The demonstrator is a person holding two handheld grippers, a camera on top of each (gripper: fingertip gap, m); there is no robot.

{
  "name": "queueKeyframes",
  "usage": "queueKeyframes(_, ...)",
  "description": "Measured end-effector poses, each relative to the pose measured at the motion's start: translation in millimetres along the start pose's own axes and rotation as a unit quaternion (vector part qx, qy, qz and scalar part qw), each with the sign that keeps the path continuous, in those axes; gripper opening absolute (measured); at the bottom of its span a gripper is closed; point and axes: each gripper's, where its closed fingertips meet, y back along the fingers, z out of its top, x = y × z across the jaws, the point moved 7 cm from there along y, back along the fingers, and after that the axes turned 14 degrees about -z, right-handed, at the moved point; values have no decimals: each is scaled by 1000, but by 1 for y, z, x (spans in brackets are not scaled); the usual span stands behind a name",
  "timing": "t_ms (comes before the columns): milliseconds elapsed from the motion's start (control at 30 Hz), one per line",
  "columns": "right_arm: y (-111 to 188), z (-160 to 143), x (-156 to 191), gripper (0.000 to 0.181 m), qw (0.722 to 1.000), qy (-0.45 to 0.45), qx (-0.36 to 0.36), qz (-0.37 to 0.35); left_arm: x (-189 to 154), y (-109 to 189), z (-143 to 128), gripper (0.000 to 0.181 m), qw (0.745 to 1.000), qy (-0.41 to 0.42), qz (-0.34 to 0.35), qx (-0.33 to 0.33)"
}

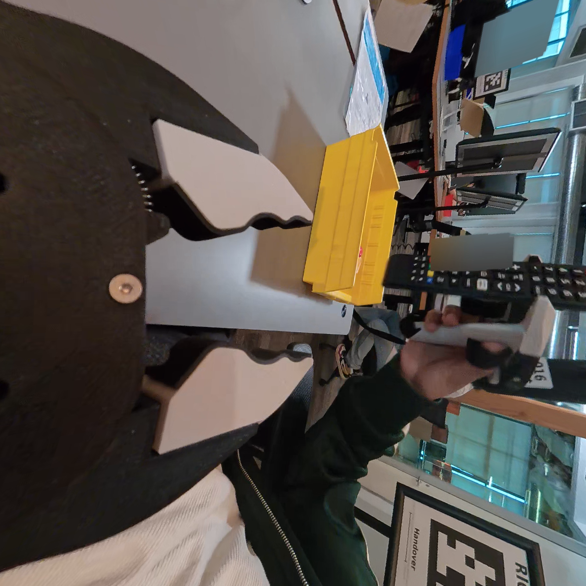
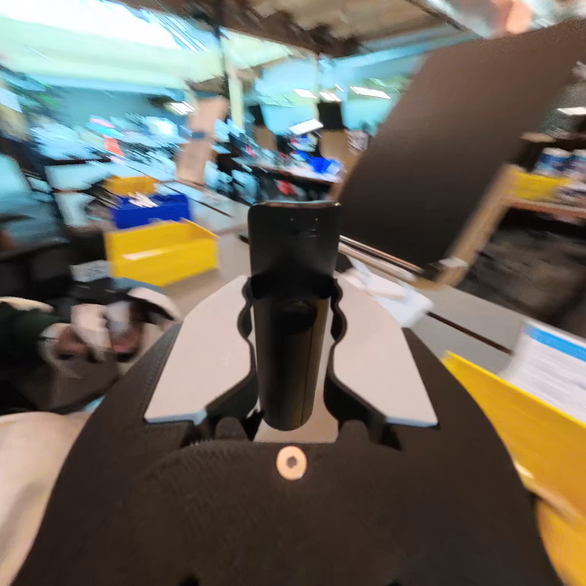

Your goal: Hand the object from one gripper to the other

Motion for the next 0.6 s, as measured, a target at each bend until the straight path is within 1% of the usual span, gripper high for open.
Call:
queueKeyframes(67, 10, -10, -57, 48, 993, 6, 68, -97, 1, -2, -3, 71, 1000, 13, -6, 3)
queueKeyframes(133, 15, -31, -107, 48, 975, -2, 140, -171, 2, -4, -6, 70, 1000, 21, -10, 9)
queueKeyframes(233, 13, -73, -159, 48, 940, -4, 230, -251, 2, -6, -9, 68, 999, 24, -14, 18)
queueKeyframes(333, 4, -111, -188, 48, 904, 0, 315, -290, 3, -7, -11, 68, 999, 27, -14, 23)
queueKeyframes(433, -9, -140, -206, 49, 874, 0, 375, -309, 4, -8, -13, 67, 999, 34, -16, 26)
queueKeyframes(500, -17, -154, -215, 49, 863, -12, 395, -315, 5, -8, -14, 67, 999, 39, -18, 27)
queueKeyframes(600, -28, -163, -219, 48, 863, -38, 395, -314, 4, -8, -13, 67, 999, 38, -19, 26)
